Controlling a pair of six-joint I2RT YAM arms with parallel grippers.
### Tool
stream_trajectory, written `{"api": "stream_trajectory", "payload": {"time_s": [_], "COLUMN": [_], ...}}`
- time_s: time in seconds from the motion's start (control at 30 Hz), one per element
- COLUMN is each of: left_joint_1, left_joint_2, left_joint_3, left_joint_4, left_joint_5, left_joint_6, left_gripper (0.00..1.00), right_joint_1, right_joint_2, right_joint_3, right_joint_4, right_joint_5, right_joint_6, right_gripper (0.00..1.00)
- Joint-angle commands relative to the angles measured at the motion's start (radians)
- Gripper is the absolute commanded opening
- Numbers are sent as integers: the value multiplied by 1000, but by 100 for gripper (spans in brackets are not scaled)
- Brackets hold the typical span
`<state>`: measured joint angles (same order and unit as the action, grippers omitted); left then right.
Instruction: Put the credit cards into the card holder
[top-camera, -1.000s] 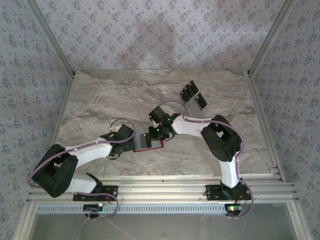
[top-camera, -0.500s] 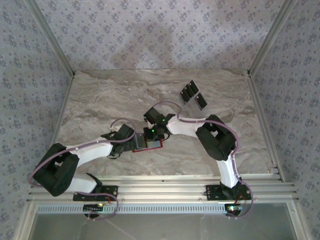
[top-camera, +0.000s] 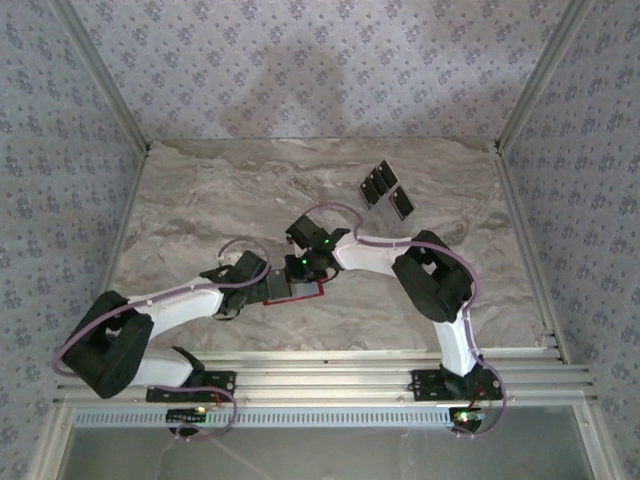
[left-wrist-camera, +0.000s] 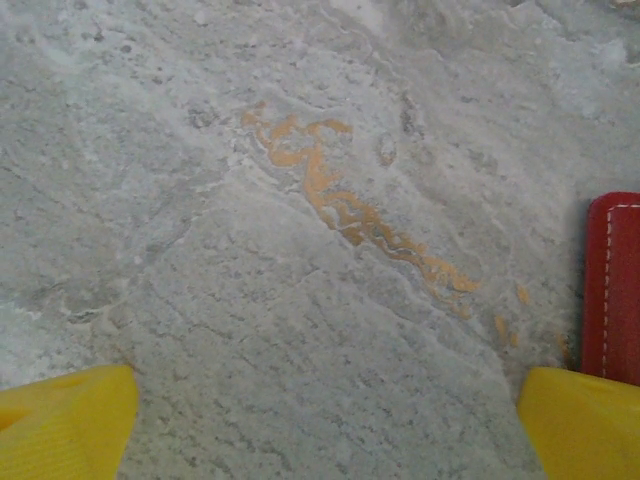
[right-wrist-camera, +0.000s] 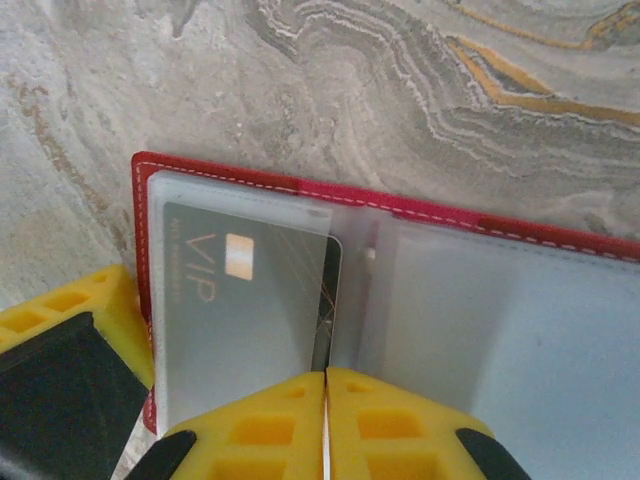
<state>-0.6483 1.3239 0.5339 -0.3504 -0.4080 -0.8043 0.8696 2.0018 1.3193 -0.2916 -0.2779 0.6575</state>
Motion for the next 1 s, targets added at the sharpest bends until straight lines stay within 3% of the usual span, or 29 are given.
{"api": "stream_trajectory", "payload": {"time_s": [0.0,0.47,0.97], "left_joint_1": [-6,-5,9], "left_joint_2": [-25,-74,-6], "left_joint_3": [-17,19,66], "left_joint_4": [-20,-39,-28], "left_joint_5": [-20,-25,21], "left_joint_6": [-33,-12,43], "left_gripper": [100,100,100], "right_joint_1": [-16,-81,-68], "right_joint_2": [-68,-100,-176], "right_joint_3": [-30,-224,-178], "right_joint_4": [7,75,31], "right_joint_5": [-15,1,10], "right_joint_6": [-6,7,-20], "right_gripper": [11,11,11]}}
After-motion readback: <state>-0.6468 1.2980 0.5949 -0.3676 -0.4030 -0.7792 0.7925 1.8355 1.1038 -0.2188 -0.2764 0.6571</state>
